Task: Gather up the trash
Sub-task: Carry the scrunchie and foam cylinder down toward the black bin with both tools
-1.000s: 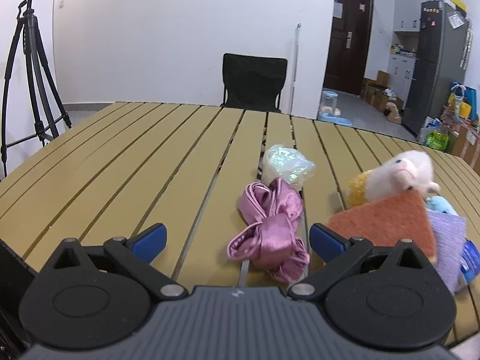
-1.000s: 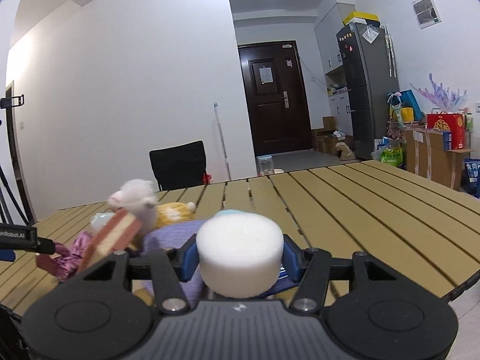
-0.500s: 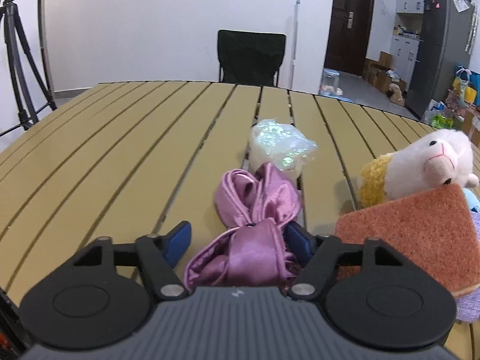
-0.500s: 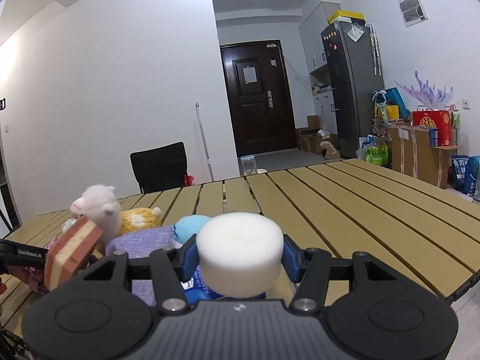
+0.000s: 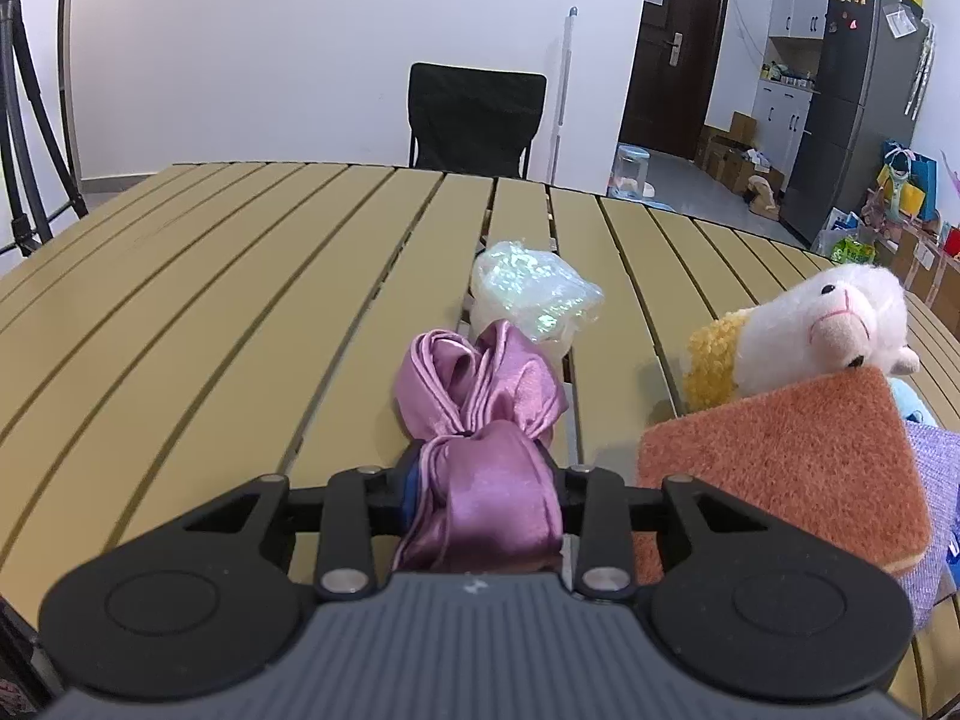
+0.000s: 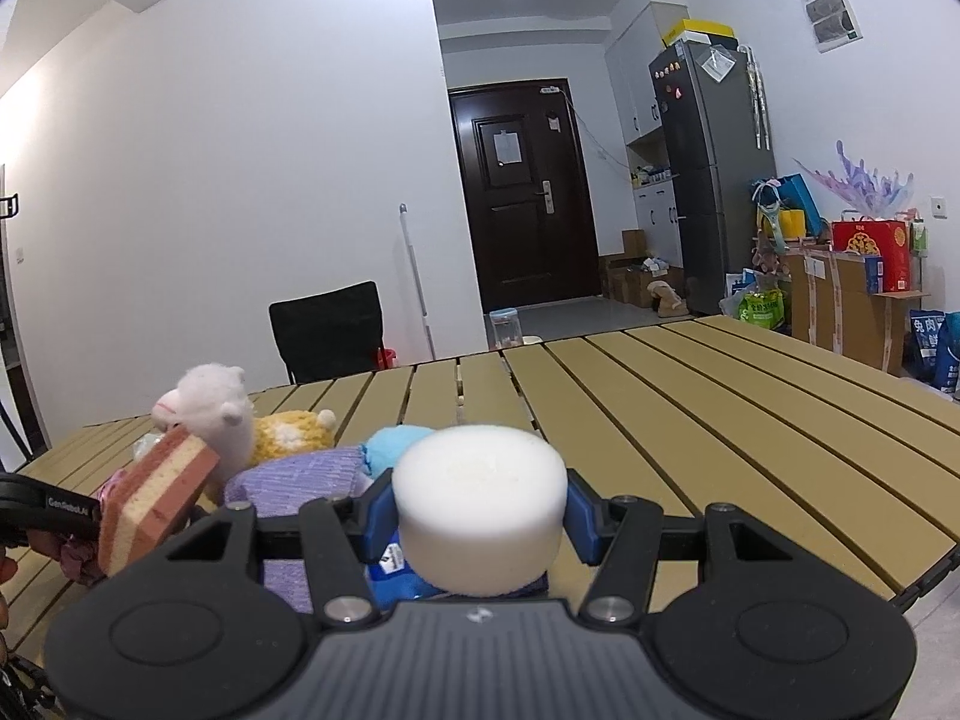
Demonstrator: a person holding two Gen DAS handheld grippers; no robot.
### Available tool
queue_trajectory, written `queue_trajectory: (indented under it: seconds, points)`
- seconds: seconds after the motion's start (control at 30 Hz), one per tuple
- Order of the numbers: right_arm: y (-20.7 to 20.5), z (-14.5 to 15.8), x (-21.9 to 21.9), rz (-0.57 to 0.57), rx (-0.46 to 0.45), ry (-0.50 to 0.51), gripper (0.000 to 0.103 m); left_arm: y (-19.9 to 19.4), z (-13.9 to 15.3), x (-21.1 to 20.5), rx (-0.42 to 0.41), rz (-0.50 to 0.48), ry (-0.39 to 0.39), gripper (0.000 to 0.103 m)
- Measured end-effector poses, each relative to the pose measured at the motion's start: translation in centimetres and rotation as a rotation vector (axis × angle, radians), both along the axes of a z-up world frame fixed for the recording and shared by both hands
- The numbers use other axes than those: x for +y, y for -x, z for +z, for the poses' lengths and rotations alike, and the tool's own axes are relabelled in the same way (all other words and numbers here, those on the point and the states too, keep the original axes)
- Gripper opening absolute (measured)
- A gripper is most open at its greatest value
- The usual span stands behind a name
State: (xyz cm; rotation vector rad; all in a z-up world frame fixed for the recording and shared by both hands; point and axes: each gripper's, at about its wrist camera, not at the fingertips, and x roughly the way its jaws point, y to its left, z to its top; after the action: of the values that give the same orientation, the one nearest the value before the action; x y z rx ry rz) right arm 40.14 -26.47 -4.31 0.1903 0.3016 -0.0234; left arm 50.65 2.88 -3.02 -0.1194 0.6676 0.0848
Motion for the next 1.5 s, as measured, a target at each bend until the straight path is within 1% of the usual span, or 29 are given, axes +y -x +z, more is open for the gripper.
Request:
queue_trajectory:
  seconds: [0.13, 0.33, 0.53, 0.7, 0.9, 1.37, 1.5]
  points:
    - [0.8, 0.3, 0.1, 0.012, -0.010, 0.004, 0.055, 0.9, 0.7, 0.4, -0.022, 0.000, 0.015, 0.034]
    - [1.6, 0.7, 0.3, 0.037, -0.023, 0.011, 0.055, 3.2, 2.2, 0.7, -0.076, 0.010, 0.006, 0.034]
    - [3.1, 1.4, 0.8, 0.065, -0.040, 0.022, 0.055, 6.7, 4.0, 0.3, -0.128, 0.006, 0.001, 0.034]
    - [5.0, 2.7, 1.8, 0.081, -0.067, 0.045, 0.055, 10.3, 5.7, 0.0, -0.167, 0.006, -0.008, 0.034]
    - [8.0, 4.4, 2.7, 0.110, -0.096, 0.041, 0.055, 14.7, 7.0, -0.3, -0.177, -0.008, -0.021, 0.034]
    - [16.4, 6.4, 4.7, 0.179, -0.087, 0.058, 0.055, 24.8, 9.2, -0.6, -0.205, -0.051, -0.034, 0.034]
    - [18.5, 6.7, 5.2, 0.190, -0.072, 0.064, 0.055, 27.3, 9.3, -0.9, -0.202, -0.063, -0.040, 0.034]
